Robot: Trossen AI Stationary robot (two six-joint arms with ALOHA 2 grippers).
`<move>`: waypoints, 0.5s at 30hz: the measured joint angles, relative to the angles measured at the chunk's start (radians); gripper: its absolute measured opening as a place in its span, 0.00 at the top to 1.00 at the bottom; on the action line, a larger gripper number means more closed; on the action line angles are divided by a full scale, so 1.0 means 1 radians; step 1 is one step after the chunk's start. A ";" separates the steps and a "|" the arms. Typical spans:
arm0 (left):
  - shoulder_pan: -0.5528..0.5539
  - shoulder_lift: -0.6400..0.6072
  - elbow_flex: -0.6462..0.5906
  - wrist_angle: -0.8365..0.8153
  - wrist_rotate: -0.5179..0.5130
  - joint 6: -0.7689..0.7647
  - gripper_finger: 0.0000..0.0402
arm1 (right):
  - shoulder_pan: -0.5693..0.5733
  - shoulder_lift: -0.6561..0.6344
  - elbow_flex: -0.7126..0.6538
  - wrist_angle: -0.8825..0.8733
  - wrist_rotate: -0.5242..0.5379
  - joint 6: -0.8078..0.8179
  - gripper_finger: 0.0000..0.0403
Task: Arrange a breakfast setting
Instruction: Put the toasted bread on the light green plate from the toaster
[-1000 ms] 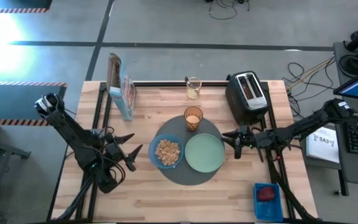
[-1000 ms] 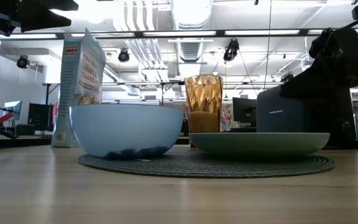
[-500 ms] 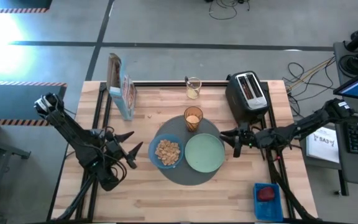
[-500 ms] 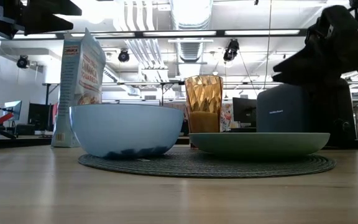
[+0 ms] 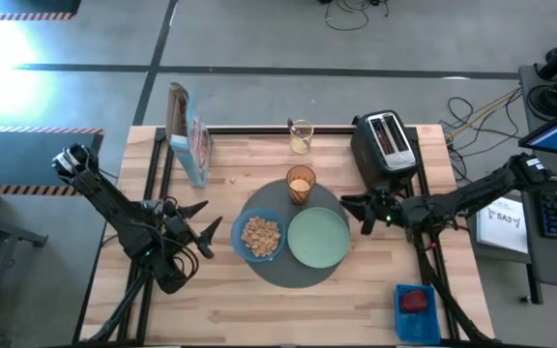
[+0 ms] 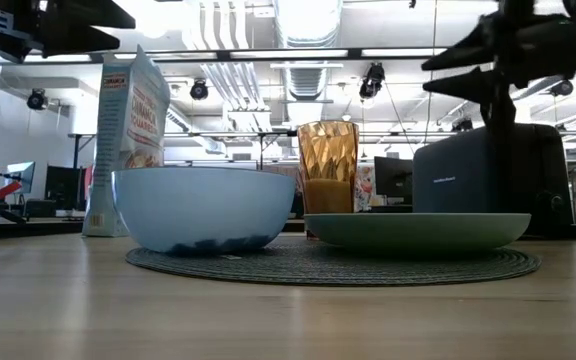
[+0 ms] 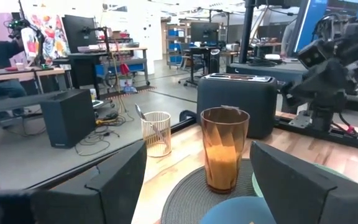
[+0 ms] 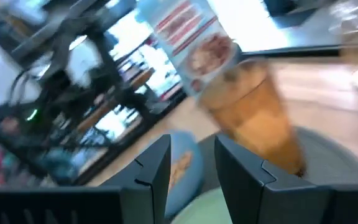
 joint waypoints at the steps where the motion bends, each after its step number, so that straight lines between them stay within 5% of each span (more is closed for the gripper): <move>1: 0.000 -0.003 0.000 -0.001 0.000 0.000 0.33 | -0.006 0.000 0.019 -0.034 0.022 0.006 0.72; 15: 0.000 -0.004 -0.013 -0.008 0.035 -0.016 0.33 | -0.191 0.000 0.528 -1.099 0.196 0.075 0.72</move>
